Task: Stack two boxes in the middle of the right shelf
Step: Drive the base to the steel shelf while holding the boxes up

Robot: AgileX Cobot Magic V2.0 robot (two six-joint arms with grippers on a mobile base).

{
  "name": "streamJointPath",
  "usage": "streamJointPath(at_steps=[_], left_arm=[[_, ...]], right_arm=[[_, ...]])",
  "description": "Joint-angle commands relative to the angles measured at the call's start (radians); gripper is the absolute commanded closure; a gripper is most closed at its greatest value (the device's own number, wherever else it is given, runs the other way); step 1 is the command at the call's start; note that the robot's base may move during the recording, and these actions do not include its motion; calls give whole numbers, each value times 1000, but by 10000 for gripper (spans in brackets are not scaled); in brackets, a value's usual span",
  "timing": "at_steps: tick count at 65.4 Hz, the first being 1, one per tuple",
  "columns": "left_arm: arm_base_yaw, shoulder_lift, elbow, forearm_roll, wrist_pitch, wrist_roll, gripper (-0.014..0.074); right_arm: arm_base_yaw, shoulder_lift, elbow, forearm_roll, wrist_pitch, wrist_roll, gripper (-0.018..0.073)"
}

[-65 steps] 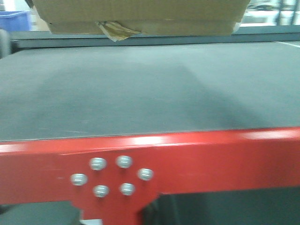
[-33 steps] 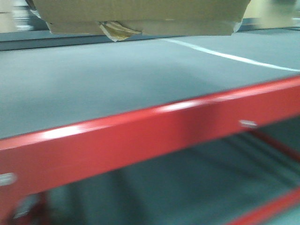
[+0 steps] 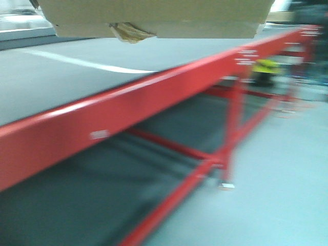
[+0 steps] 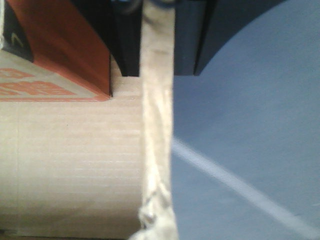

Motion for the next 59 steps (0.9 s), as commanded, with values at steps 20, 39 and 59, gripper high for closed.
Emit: streamJointPath(at_steps=[20, 39, 59], left_arm=[[6, -20, -9, 52, -25, -5, 707], [6, -20, -9, 52, -25, -5, 707], [6, -20, -9, 52, -25, -5, 707]], right_arm=[[-13, -16, -16, -52, -17, 2, 711], [-13, -16, -16, -52, -17, 2, 711], [-13, -16, -16, -52, -17, 2, 711]])
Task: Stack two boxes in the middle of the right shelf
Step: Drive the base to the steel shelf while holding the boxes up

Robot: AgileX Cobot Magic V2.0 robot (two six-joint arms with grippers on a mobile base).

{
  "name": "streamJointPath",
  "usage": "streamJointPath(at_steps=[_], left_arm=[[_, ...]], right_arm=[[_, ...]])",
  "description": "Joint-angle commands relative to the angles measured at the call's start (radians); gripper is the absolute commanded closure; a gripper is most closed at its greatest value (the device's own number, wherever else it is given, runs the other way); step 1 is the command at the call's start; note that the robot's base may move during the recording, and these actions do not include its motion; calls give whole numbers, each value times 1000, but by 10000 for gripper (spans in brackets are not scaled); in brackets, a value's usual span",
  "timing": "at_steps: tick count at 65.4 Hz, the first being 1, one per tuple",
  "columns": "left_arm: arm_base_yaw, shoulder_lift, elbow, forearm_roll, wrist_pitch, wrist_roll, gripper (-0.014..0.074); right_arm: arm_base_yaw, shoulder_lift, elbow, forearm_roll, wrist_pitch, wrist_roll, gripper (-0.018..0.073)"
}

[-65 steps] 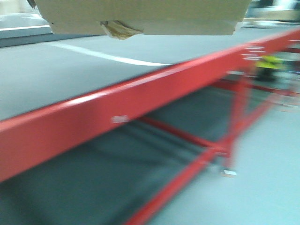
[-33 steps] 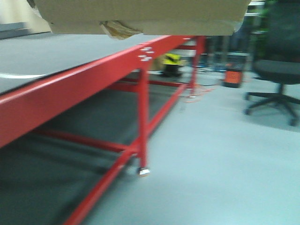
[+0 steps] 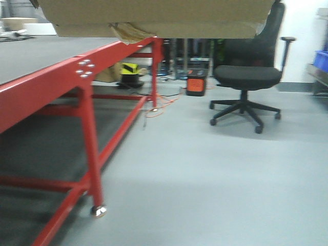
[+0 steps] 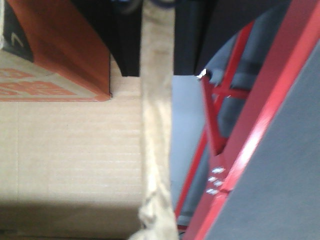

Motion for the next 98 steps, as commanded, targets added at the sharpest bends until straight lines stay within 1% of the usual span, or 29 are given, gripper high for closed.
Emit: streamJointPath(at_steps=[1, 40, 73, 83, 98], left_arm=[[6, -20, -9, 52, -23, -5, 707], [6, -20, -9, 52, -23, -5, 707], [6, -20, -9, 52, -23, -5, 707], [6, -20, -9, 52, -23, -5, 707], [6, -20, -9, 52, -23, -5, 707]], right_arm=[[-13, -16, -16, -52, -17, 0, 711], [-13, -16, -16, -52, -25, 0, 711], [-13, -16, -16, -52, -229, 0, 711], [-13, -16, -16, -52, -257, 0, 711], [-13, -16, -16, -52, -257, 0, 711]])
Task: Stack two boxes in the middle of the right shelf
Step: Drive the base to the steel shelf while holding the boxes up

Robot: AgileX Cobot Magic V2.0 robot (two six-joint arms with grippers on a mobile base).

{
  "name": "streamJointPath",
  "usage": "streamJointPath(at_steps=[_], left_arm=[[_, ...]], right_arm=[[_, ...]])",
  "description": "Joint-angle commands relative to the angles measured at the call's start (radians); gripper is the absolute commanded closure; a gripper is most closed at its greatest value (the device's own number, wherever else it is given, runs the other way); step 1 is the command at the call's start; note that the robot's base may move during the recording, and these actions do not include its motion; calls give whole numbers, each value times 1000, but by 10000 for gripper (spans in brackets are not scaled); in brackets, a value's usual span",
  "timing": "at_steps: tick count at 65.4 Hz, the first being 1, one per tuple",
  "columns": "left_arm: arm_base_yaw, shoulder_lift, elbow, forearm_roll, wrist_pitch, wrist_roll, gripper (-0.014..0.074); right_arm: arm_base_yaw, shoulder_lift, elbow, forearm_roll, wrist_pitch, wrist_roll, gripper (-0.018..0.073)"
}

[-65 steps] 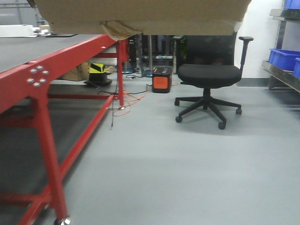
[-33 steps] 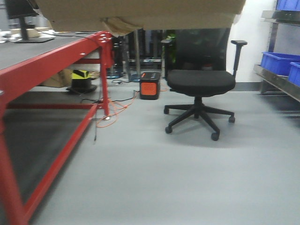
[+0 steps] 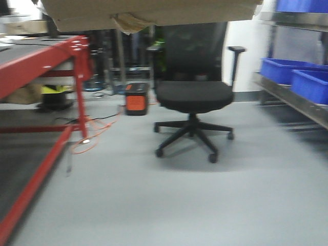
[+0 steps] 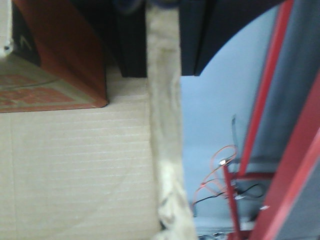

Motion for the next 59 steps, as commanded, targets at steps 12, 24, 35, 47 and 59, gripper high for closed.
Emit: streamJointPath(at_steps=[12, 24, 35, 47, 59], left_arm=[[4, -15, -9, 24, -23, -3, 707], [4, -15, -9, 24, -23, -3, 707], [4, -15, -9, 24, -23, -3, 707], [4, -15, -9, 24, -23, -3, 707], [4, -15, -9, 24, -23, -3, 707]], right_arm=[[-4, -20, -14, -25, -83, 2, 711], [-4, -20, -14, -25, -83, 2, 711], [-4, -20, -14, -25, -87, 2, 711], [-4, -20, -14, -25, -89, 2, 711], [-4, -20, -14, -25, -96, 2, 711]])
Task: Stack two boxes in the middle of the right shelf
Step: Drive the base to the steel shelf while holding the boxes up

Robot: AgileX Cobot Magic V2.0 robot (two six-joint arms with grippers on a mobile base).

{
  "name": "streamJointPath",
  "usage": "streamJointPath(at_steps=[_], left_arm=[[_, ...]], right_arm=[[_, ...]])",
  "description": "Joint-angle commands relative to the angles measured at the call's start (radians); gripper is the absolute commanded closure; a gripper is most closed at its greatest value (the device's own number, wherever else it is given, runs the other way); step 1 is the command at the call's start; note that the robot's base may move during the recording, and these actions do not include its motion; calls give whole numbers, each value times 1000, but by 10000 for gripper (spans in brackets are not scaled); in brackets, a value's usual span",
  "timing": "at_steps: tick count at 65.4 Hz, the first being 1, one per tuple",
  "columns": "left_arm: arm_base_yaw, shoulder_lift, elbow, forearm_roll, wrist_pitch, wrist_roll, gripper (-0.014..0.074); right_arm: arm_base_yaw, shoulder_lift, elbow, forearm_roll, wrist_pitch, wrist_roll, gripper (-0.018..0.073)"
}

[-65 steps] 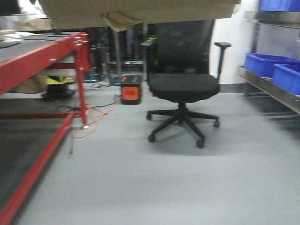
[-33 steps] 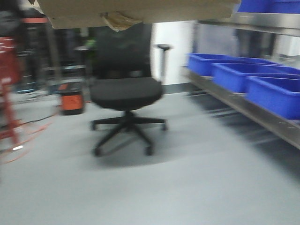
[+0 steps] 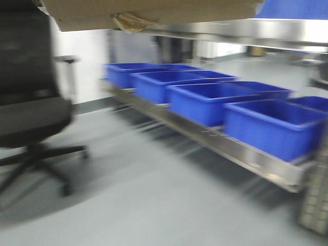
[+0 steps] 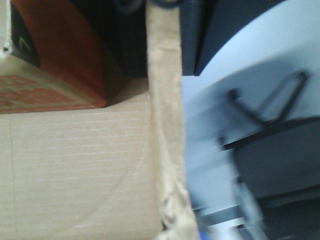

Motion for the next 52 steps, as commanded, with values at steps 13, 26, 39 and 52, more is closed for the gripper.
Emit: streamJointPath(at_steps=[13, 26, 39, 52], left_arm=[[4, -15, -9, 29, -23, -1, 707], [4, -15, -9, 33, -23, -1, 707], [4, -15, -9, 33, -23, -1, 707], [4, -15, -9, 35, -23, -1, 707]], right_arm=[[-4, -20, -14, -21, -89, 2, 711], [-4, -20, -14, -21, -89, 2, 711], [-4, -20, -14, -21, -89, 2, 711], [-4, -20, -14, -21, -89, 2, 711]])
